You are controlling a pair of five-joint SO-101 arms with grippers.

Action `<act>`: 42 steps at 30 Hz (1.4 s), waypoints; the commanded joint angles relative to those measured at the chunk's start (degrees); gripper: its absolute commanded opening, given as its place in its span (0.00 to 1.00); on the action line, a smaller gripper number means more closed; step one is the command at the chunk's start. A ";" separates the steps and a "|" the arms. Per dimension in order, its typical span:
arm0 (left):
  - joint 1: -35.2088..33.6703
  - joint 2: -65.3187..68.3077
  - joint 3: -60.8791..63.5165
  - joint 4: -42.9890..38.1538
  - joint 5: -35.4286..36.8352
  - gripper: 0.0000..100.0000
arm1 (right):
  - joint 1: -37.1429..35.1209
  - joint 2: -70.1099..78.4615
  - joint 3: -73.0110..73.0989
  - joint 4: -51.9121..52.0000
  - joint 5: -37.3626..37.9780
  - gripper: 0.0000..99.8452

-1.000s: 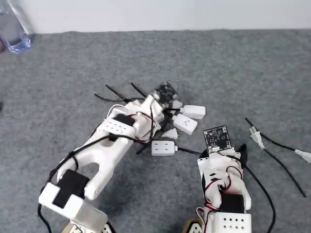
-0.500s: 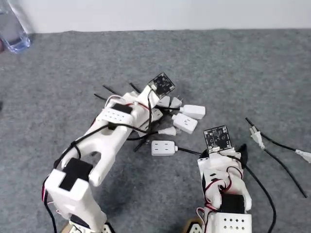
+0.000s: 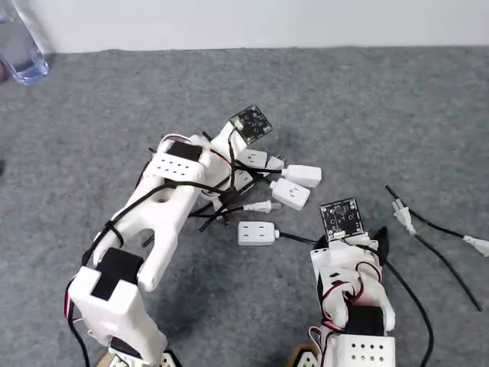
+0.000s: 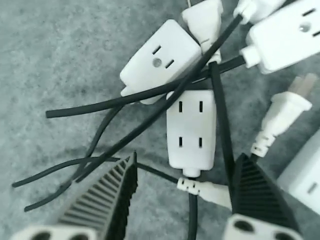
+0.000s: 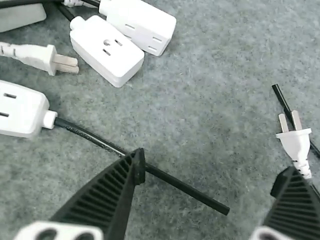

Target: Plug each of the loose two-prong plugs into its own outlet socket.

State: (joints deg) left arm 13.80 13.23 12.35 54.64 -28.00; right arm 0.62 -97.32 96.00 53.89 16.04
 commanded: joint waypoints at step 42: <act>4.22 9.58 -5.32 -0.88 0.62 0.30 | 0.66 -0.84 0.79 0.22 -0.26 0.38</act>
State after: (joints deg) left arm 17.05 23.78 7.87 53.23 -28.70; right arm 0.62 -97.41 96.00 53.89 16.04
